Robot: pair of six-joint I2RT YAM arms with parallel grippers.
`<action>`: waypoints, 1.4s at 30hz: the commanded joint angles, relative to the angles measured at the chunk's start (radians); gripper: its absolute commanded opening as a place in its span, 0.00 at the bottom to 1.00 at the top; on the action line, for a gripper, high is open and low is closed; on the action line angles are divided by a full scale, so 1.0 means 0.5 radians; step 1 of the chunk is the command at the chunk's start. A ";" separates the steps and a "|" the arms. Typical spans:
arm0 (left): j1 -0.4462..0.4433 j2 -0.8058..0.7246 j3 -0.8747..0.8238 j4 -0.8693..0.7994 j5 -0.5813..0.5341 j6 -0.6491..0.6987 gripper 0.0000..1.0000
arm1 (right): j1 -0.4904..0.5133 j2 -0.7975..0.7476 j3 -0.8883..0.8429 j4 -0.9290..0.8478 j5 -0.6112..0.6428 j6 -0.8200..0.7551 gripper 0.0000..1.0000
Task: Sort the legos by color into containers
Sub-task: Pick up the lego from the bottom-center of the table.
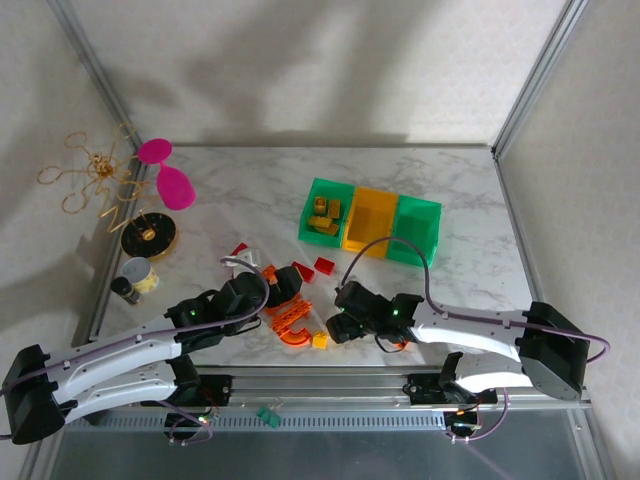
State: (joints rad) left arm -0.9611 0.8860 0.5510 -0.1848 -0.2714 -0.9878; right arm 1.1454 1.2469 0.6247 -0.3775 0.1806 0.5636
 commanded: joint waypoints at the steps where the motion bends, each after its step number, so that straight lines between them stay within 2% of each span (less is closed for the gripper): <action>1: -0.020 -0.014 -0.037 -0.004 -0.018 -0.074 1.00 | 0.040 0.000 -0.070 0.079 0.006 0.119 0.80; 7: -0.023 -0.039 -0.030 -0.030 -0.052 -0.092 1.00 | 0.068 0.100 -0.107 0.215 -0.041 0.075 0.74; 16: -0.026 -0.070 -0.022 -0.073 -0.085 -0.109 1.00 | 0.068 0.245 -0.015 0.243 0.065 0.016 0.59; 23: -0.028 -0.109 -0.041 -0.097 -0.115 -0.135 1.00 | 0.068 0.351 0.054 0.254 0.124 -0.017 0.46; 29: -0.026 -0.148 -0.041 -0.100 -0.141 -0.123 1.00 | 0.065 0.390 0.100 0.234 0.187 -0.018 0.30; 35: -0.021 -0.195 -0.038 -0.109 -0.185 -0.101 1.00 | 0.015 0.350 0.177 0.214 0.186 -0.057 0.27; 42: 0.009 -0.197 0.030 -0.167 -0.254 -0.050 1.00 | -0.230 0.365 0.432 0.180 0.168 -0.238 0.25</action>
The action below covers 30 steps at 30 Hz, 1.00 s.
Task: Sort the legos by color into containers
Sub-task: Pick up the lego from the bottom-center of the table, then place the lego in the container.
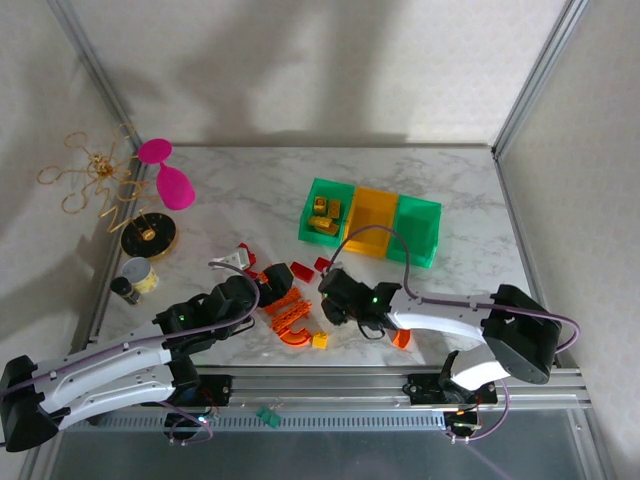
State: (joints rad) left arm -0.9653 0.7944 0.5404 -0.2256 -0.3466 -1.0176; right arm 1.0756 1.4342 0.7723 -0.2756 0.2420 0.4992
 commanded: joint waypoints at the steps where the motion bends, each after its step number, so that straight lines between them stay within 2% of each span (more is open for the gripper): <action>1: 0.029 -0.013 0.067 -0.098 -0.115 0.018 1.00 | -0.121 0.009 0.182 -0.021 0.052 -0.140 0.25; 9: 0.161 -0.021 0.128 -0.104 -0.120 0.118 1.00 | -0.447 0.417 0.713 0.070 0.109 -0.353 0.24; 15: 0.301 0.023 0.160 -0.082 -0.041 0.185 1.00 | -0.681 0.857 1.216 0.090 0.068 -0.465 0.27; 17: 0.332 0.041 0.177 -0.056 -0.019 0.214 1.00 | -0.731 1.019 1.392 0.065 0.094 -0.505 0.36; 19: 0.343 0.060 0.198 -0.051 -0.014 0.231 1.00 | -0.750 1.131 1.506 0.054 0.114 -0.511 0.39; 20: 0.344 0.070 0.210 -0.053 -0.016 0.242 1.00 | -0.752 1.171 1.549 0.057 0.090 -0.511 0.46; 21: 0.346 0.078 0.219 -0.056 -0.017 0.248 1.00 | -0.752 1.194 1.578 0.055 0.064 -0.516 0.51; 24: 0.348 0.089 0.238 -0.075 -0.007 0.251 1.00 | -0.752 1.160 1.589 0.036 0.008 -0.506 0.54; 30: 0.348 0.058 0.242 -0.135 0.027 0.236 1.00 | -0.665 0.753 1.269 0.073 -0.005 -0.489 0.61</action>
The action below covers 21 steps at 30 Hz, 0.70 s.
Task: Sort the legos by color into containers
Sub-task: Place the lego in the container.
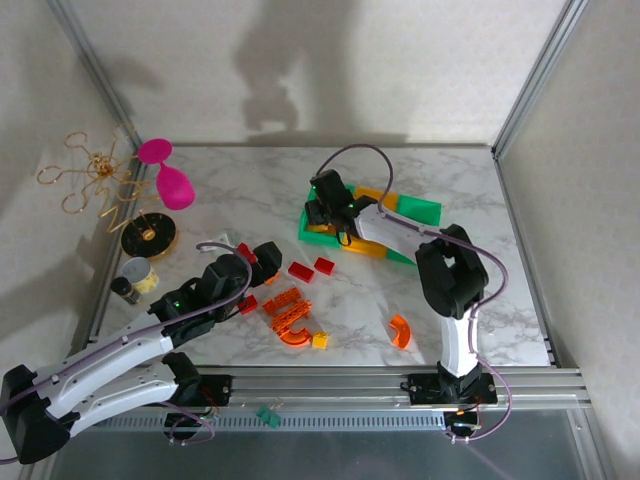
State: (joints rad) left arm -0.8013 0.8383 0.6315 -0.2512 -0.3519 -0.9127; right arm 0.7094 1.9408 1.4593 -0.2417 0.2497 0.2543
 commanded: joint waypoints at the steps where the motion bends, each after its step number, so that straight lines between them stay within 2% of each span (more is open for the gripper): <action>1: 0.020 -0.035 0.059 -0.104 0.049 0.024 1.00 | 0.097 -0.332 -0.170 -0.013 -0.028 0.025 0.63; 5: 0.016 -0.070 0.045 -0.186 0.098 -0.016 1.00 | 0.178 -0.584 -0.482 -0.090 -0.103 0.182 0.70; 10: 0.009 -0.141 -0.019 -0.248 0.186 -0.079 1.00 | 0.388 -0.817 -0.777 -0.273 -0.032 0.449 0.77; 14: 0.002 -0.161 -0.066 -0.312 0.232 -0.124 1.00 | 0.566 -0.954 -0.968 -0.407 0.029 0.756 0.81; 18: -0.033 -0.178 -0.153 -0.261 0.318 -0.129 1.00 | 0.753 -1.089 -1.205 -0.324 -0.067 1.024 0.82; 21: -0.107 -0.172 -0.174 -0.255 0.298 -0.147 1.00 | 0.875 -1.123 -1.271 -0.353 -0.027 1.205 0.83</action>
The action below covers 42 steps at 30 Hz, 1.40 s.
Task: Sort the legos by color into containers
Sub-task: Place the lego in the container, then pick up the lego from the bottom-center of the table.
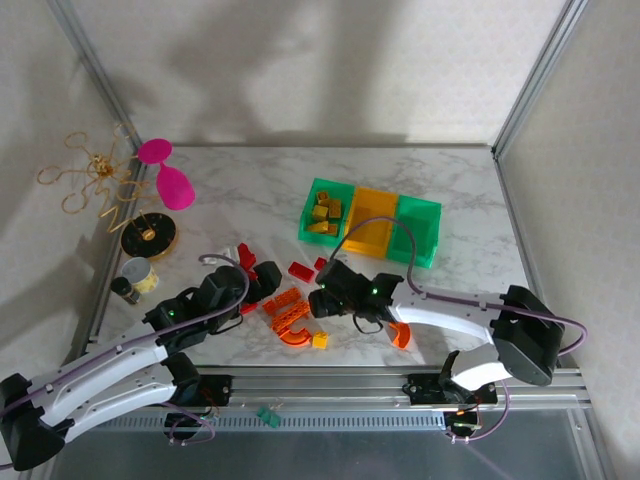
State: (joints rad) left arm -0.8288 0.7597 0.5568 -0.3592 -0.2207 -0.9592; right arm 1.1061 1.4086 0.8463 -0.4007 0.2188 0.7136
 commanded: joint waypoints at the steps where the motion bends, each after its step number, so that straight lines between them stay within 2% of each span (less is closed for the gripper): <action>1: -0.079 -0.009 -0.025 -0.039 0.023 -0.060 1.00 | 0.121 -0.059 -0.062 -0.041 0.049 0.344 0.84; 9: -0.210 0.013 -0.049 -0.055 -0.071 -0.130 1.00 | 0.335 0.082 -0.113 0.066 0.041 0.569 0.84; 21: -0.223 -0.004 -0.077 -0.045 -0.092 -0.135 1.00 | 0.391 0.297 -0.128 0.043 0.060 0.665 0.77; 28: -0.223 0.008 -0.078 -0.031 -0.106 -0.139 1.00 | 0.394 0.194 -0.167 -0.142 0.110 0.712 0.58; 35: -0.223 0.021 -0.076 -0.015 -0.114 -0.140 1.00 | 0.392 0.251 -0.109 -0.153 0.135 0.647 0.37; 39: -0.225 0.021 -0.068 -0.018 -0.123 -0.144 1.00 | 0.384 0.240 -0.010 -0.203 0.224 0.571 0.29; 42: -0.224 0.021 -0.054 -0.012 -0.160 -0.143 1.00 | 0.313 0.179 0.070 -0.240 0.287 0.463 0.29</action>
State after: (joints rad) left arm -0.9329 0.7685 0.5270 -0.3637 -0.2508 -1.0000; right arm 1.2850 1.5314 0.8265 -0.4808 0.2932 0.9989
